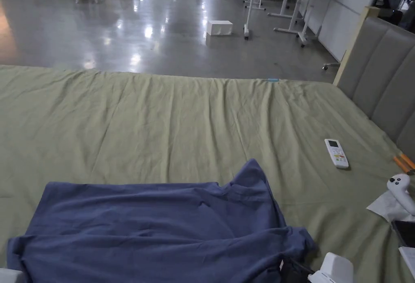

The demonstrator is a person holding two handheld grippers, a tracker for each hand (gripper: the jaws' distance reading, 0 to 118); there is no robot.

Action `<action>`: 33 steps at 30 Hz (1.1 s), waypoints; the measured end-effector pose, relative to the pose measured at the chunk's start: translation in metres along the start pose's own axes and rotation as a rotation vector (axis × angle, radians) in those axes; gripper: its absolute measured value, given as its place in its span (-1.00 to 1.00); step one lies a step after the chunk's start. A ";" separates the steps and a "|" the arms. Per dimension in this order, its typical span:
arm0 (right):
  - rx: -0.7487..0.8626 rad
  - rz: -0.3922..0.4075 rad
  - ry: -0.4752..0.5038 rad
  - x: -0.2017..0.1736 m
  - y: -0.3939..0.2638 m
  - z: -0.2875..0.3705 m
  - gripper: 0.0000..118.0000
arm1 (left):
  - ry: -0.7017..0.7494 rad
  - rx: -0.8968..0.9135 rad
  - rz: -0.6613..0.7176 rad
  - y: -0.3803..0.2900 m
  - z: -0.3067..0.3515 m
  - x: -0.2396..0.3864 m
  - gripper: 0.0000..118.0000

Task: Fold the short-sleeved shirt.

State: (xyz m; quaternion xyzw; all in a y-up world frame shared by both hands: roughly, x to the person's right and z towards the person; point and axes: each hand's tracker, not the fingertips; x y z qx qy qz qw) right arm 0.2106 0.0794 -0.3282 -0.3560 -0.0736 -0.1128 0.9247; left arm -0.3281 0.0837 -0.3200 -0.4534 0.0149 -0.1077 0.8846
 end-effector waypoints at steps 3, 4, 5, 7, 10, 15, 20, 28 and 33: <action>0.035 0.106 -0.022 -0.021 -0.002 0.007 -0.13 | 0.005 -0.003 -0.002 0.000 0.000 0.003 -0.77; 0.044 0.167 0.016 -0.028 -0.002 0.010 -0.45 | 0.008 -0.004 -0.004 0.000 -0.001 0.004 -0.77; 0.030 0.243 0.053 -0.036 -0.003 0.010 -0.63 | 0.015 -0.002 -0.014 0.000 -0.002 0.005 -0.77; -0.027 0.424 0.020 -0.056 -0.003 0.001 -0.73 | 0.024 0.002 -0.050 0.000 -0.003 0.007 -0.77; -0.111 0.230 0.032 -0.050 0.013 -0.012 -0.78 | 0.021 0.002 -0.048 0.001 0.001 0.008 -0.77; -0.087 0.078 0.055 -0.022 0.019 0.010 -0.84 | -0.041 0.023 0.094 0.003 0.012 -0.012 -0.88; 0.029 -0.050 0.044 0.001 0.007 0.079 -0.84 | -0.052 0.189 0.157 -0.019 0.080 -0.027 -0.88; -0.028 0.026 0.016 0.023 -0.068 0.143 -0.84 | -0.161 0.114 0.292 -0.103 0.119 -0.042 -0.88; -0.094 -0.001 -0.033 0.028 -0.090 0.128 -0.05 | -0.234 0.119 0.411 -0.144 0.092 -0.043 -0.13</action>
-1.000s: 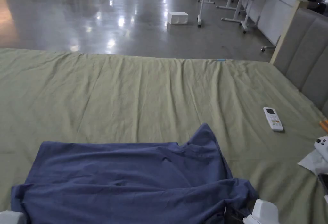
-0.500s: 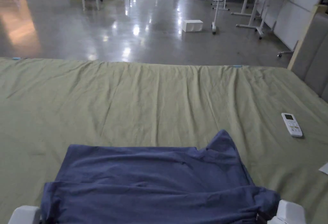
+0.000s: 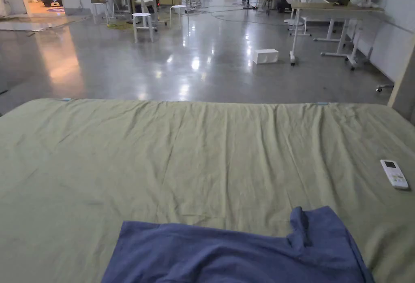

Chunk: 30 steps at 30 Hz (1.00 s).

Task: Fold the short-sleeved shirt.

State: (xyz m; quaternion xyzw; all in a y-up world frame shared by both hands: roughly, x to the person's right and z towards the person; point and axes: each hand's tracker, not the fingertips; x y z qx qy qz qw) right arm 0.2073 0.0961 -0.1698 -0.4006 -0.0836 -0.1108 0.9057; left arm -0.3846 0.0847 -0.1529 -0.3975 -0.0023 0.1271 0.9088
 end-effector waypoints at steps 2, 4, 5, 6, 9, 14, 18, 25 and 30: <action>0.066 -0.064 -0.025 0.007 0.004 0.014 0.13 | -0.006 0.081 0.080 0.005 0.017 0.002 0.54; 0.116 -0.166 0.053 0.015 0.007 0.036 0.14 | 0.043 0.098 0.087 0.015 0.035 0.006 0.61; 0.147 -0.203 0.087 0.019 0.008 0.048 0.14 | 0.029 0.197 0.041 0.018 0.052 0.009 0.61; 0.183 -0.199 0.108 0.021 0.010 0.063 0.14 | 0.024 0.237 0.015 0.023 0.065 0.013 0.61; 0.303 -0.119 0.137 0.016 0.017 0.111 0.29 | 0.050 0.380 -0.107 0.041 0.117 0.039 0.61; 0.499 0.066 0.230 -0.016 0.026 0.175 0.34 | 0.042 0.630 -0.256 0.059 0.189 0.095 0.61; 0.609 0.208 0.247 -0.048 0.029 0.203 0.34 | -0.026 0.721 -0.252 0.062 0.212 0.124 0.56; 0.614 0.305 0.344 -0.079 0.030 0.220 -0.86 | -0.068 0.611 -0.279 0.054 0.222 0.147 -1.00; 0.595 0.301 0.302 -0.083 0.030 0.221 -1.00 | -0.057 0.576 -0.289 0.037 0.228 0.152 -1.00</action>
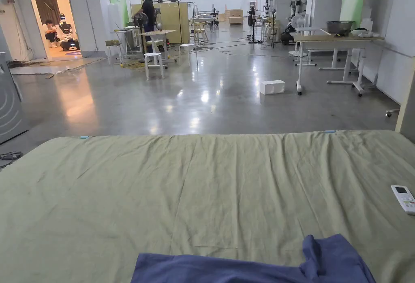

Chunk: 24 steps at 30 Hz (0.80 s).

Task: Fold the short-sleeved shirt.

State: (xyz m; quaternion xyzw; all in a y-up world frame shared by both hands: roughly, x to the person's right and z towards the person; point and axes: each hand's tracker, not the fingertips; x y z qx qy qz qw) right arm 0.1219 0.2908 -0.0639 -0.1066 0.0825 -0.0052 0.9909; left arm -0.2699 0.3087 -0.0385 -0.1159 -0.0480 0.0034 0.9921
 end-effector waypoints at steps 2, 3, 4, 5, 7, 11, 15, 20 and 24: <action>0.001 -0.019 0.010 0.001 -0.001 0.000 -1.00 | -0.002 -0.024 -0.005 -0.002 -0.006 -0.004 -1.00; -0.010 -0.025 0.013 0.001 -0.001 -0.001 -1.00 | 0.003 -0.020 0.000 -0.002 -0.006 -0.005 -1.00; -0.013 -0.015 0.011 0.001 0.000 -0.002 -1.00 | -0.009 -0.023 0.014 0.000 -0.006 -0.008 -1.00; -0.011 -0.006 0.012 0.001 0.000 -0.002 -1.00 | -0.007 -0.017 0.021 -0.001 -0.008 -0.010 -1.00; -0.012 -0.010 0.025 0.003 0.001 -0.003 -1.00 | -0.013 -0.019 0.024 0.001 -0.011 -0.013 -1.00; -0.031 -0.048 0.049 0.007 -0.003 -0.009 -1.00 | -0.026 -0.038 0.047 -0.002 -0.026 -0.018 -1.00; -0.073 -0.064 0.040 0.010 -0.012 -0.018 -1.00 | 0.016 -0.130 0.063 -0.008 -0.061 -0.031 -1.00; -0.151 -0.067 0.032 0.018 -0.030 -0.035 -1.00 | -0.053 -0.200 0.232 -0.018 -0.148 -0.068 -1.00; -0.212 -0.084 0.015 0.024 -0.041 -0.048 -1.00 | 0.036 -0.277 0.198 -0.042 -0.265 -0.096 -0.46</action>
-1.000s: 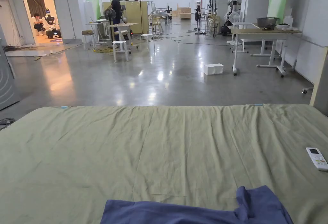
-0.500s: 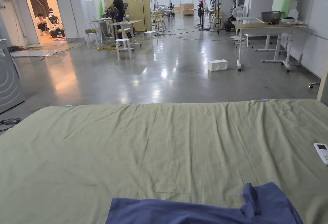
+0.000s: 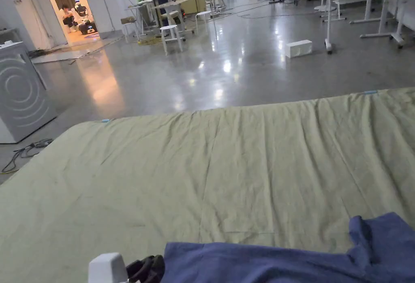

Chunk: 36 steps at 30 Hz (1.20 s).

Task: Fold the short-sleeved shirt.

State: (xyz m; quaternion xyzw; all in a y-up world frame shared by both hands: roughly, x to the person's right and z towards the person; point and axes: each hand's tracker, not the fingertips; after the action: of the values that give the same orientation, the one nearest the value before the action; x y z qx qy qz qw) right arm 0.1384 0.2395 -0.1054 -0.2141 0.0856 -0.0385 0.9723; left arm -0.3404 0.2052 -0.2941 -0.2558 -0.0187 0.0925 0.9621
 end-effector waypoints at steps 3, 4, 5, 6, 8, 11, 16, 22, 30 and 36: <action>-0.036 -0.051 -0.009 0.009 -0.005 -0.010 -1.00 | 0.052 -0.158 -0.008 0.007 -0.082 -0.010 0.56; -0.042 -0.064 -0.022 0.010 -0.006 -0.012 -1.00 | 0.060 -0.179 -0.005 0.005 -0.105 -0.014 0.56; -0.053 -0.075 -0.036 0.013 -0.006 -0.014 -1.00 | 0.084 -0.200 -0.023 0.004 -0.123 -0.015 0.56; -0.066 -0.083 -0.049 0.016 -0.007 -0.016 -1.00 | 0.108 -0.238 -0.039 0.003 -0.143 -0.019 0.56; -0.075 -0.098 -0.078 0.022 -0.009 -0.016 -1.00 | 0.162 -0.286 -0.021 -0.002 -0.174 -0.025 0.54; -0.104 -0.156 -0.102 0.034 -0.014 -0.019 -1.00 | 0.209 -0.368 0.010 -0.012 -0.201 -0.029 0.21; -0.134 -0.203 -0.116 0.050 -0.018 -0.028 -1.00 | 0.178 -0.386 -0.232 -0.021 -0.200 0.002 -0.72; -0.115 -0.189 -0.085 0.074 0.010 -0.082 -0.98 | 0.224 -0.485 -0.351 -0.025 -0.226 0.017 -0.86; -0.403 -0.182 -0.114 0.147 0.060 -0.274 0.31 | 0.169 -0.539 -0.339 -0.011 -0.222 0.016 -0.86; -0.669 -0.027 -0.299 0.170 0.039 -0.380 -0.09 | 0.163 -0.501 -0.349 -0.015 -0.211 0.018 -0.86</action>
State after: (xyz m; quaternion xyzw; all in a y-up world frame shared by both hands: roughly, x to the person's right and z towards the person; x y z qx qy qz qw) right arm 0.2370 0.1003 -0.4867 -0.5246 -0.0523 0.0106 0.8497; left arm -0.3028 0.0925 -0.4698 -0.4844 -0.0075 -0.1021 0.8688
